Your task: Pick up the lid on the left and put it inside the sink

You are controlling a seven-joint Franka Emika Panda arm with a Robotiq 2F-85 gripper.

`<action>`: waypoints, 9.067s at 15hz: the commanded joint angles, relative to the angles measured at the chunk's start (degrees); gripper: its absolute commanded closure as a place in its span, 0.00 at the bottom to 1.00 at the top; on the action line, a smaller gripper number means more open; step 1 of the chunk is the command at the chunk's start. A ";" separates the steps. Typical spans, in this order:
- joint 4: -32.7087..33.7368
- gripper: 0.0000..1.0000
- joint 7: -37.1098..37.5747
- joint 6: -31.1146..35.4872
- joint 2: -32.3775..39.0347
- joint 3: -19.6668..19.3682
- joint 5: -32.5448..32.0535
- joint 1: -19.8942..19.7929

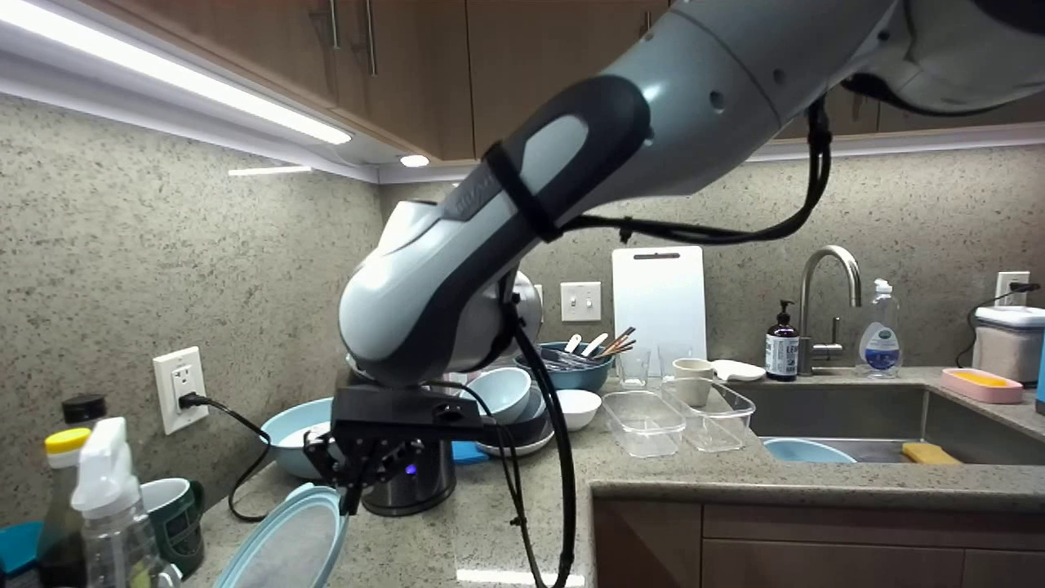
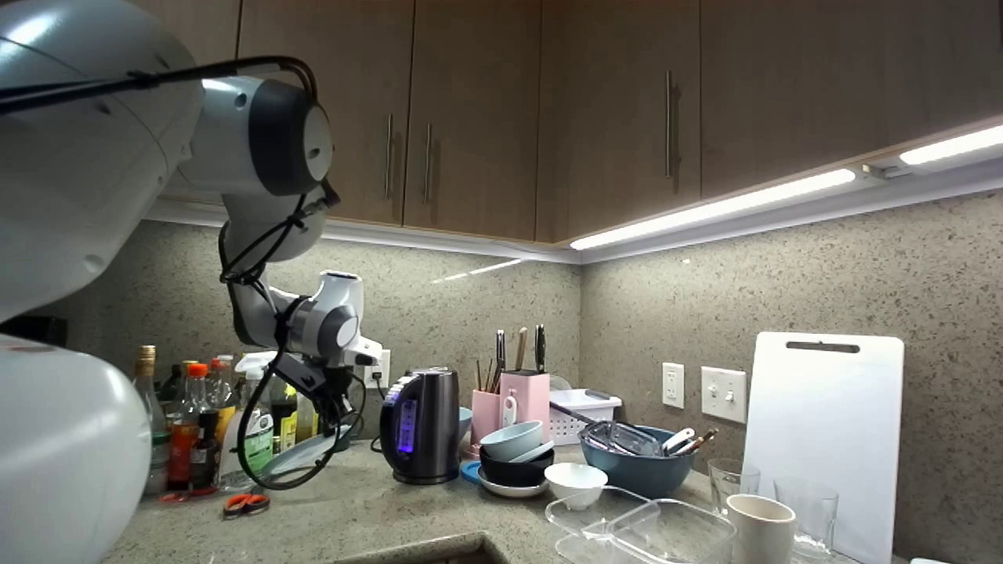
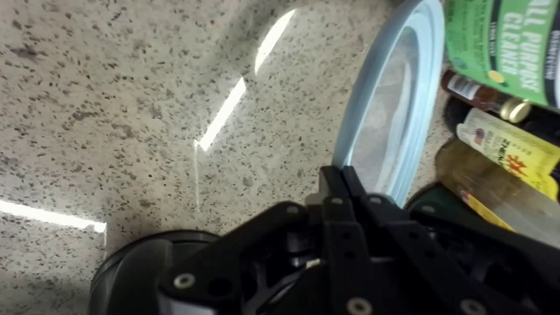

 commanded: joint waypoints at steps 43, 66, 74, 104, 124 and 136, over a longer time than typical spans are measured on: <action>-43.72 0.99 68.39 -26.88 -64.78 10.84 -41.36 -16.52; -57.98 0.99 68.67 -34.83 -89.16 -7.14 -38.57 -45.88; -57.04 0.97 67.37 -34.98 -88.03 -6.43 -37.53 -50.09; -13.35 0.99 51.09 -37.33 -41.87 -27.57 -28.67 -55.68; -13.33 0.97 53.92 -50.30 -40.77 -24.99 -43.09 -53.67; -7.16 0.99 58.20 -54.94 -30.30 -23.42 -44.73 -50.44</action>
